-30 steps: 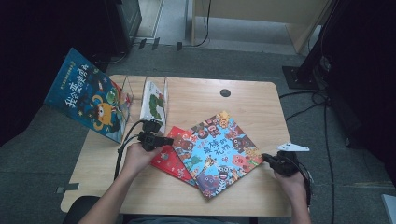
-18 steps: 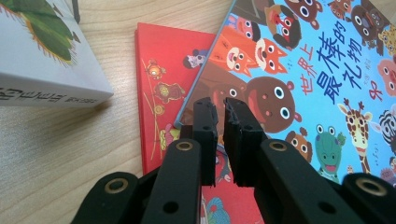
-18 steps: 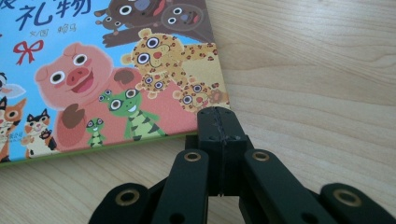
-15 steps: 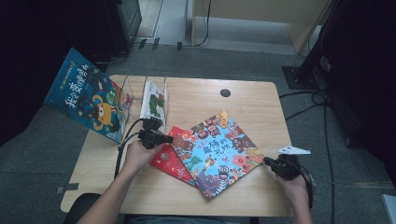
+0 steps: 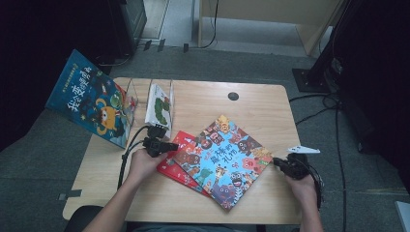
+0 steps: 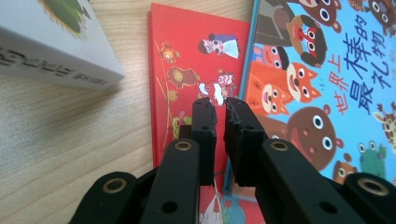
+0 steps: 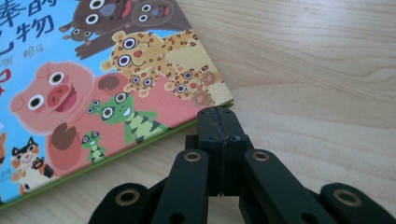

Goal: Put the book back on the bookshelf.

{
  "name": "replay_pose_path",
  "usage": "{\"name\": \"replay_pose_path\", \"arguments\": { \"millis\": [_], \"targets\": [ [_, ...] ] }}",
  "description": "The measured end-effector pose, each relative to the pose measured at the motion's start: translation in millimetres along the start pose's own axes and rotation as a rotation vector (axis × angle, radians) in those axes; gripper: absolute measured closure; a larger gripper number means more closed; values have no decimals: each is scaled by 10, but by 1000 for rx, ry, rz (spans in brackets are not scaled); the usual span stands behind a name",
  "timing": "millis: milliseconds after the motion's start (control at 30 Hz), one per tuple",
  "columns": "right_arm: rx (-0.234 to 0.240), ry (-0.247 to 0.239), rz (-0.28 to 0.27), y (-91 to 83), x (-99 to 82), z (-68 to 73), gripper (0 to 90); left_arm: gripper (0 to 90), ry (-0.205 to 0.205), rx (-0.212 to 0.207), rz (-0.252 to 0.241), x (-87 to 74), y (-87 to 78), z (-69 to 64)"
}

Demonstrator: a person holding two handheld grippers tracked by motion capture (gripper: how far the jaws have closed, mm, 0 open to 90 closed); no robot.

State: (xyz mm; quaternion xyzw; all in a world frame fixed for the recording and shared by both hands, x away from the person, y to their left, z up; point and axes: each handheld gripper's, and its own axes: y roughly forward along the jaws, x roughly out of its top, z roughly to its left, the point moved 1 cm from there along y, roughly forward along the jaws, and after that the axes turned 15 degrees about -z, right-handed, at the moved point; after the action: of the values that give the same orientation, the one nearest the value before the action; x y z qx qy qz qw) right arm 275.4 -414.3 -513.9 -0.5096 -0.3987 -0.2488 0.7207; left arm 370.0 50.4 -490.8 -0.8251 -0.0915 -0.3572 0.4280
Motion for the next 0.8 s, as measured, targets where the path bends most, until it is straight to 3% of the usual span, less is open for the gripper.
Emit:
{"name": "replay_pose_path", "arguments": {
  "millis": [367,600,800],
  "targets": [
    [40,11,-19,172,112,15,900,808,-6,-11,8,-114,-23,-49],
    [53,15,-22,264,170,18,900,721,-25,-27,2,-166,-82,-56],
    [52,15,-23,333,214,28,900,612,18,-34,-19,-213,-107,-93]
  ]
}}
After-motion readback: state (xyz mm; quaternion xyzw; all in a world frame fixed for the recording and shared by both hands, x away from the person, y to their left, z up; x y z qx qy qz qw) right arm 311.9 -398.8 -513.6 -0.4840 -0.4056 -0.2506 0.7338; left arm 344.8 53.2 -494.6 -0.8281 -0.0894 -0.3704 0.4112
